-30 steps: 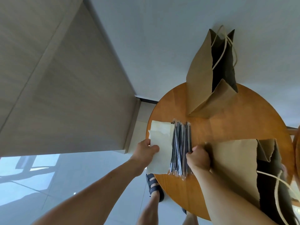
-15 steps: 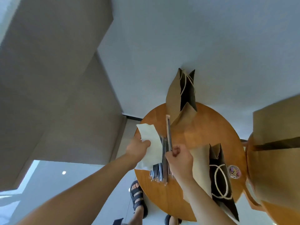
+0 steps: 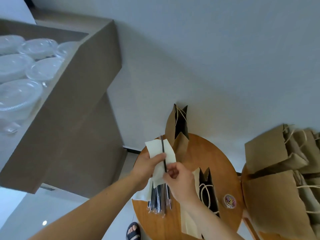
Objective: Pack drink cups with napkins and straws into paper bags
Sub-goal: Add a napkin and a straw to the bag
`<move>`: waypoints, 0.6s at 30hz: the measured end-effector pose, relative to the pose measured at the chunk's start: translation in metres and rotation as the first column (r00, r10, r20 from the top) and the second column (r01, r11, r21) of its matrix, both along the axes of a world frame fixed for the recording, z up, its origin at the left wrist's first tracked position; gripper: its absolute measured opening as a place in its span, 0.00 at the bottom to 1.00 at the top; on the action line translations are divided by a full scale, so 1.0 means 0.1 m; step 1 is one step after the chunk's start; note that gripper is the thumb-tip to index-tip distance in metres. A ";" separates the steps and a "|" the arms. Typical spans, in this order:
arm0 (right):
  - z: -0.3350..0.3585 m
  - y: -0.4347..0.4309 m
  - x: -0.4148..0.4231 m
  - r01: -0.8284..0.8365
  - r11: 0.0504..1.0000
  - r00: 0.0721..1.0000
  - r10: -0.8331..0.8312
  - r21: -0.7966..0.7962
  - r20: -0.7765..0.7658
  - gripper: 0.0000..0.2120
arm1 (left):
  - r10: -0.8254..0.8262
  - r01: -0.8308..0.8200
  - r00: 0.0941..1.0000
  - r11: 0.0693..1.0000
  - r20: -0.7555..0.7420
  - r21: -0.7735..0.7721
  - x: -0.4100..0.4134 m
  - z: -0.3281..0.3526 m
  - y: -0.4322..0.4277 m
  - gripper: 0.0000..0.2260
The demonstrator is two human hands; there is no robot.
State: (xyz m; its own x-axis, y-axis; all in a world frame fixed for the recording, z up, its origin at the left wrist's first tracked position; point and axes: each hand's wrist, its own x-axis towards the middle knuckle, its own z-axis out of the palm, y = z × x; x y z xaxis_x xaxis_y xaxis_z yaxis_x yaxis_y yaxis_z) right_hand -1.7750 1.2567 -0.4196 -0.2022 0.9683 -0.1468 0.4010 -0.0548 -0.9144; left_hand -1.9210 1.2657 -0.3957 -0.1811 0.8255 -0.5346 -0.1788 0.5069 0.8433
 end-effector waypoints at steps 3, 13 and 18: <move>0.11 0.01 0.08 -0.004 0.999 1.000 0.004 0.047 0.005 0.13 | -0.010 0.011 1.000 0.998 -0.015 0.057 0.09 0.15 0.04 0.10; 0.67 0.22 0.62 0.125 0.988 0.989 -0.116 0.093 -0.095 0.19 | -0.239 0.226 0.970 0.954 0.044 0.198 0.35 0.64 0.13 0.11; 0.84 0.29 0.81 -0.039 0.997 0.965 0.022 -0.061 -0.261 0.08 | -0.370 0.346 0.926 0.911 0.074 0.226 0.54 0.84 0.18 0.16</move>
State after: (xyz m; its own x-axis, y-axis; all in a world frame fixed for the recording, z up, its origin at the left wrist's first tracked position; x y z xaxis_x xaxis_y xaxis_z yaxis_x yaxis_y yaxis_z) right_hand -1.6936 1.2858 -0.3359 -0.2710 0.9512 -0.1478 0.1519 -0.1093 -0.9823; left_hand -1.8667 1.2834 -0.3117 0.1984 0.9169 -0.3462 -0.1180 0.3730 0.9203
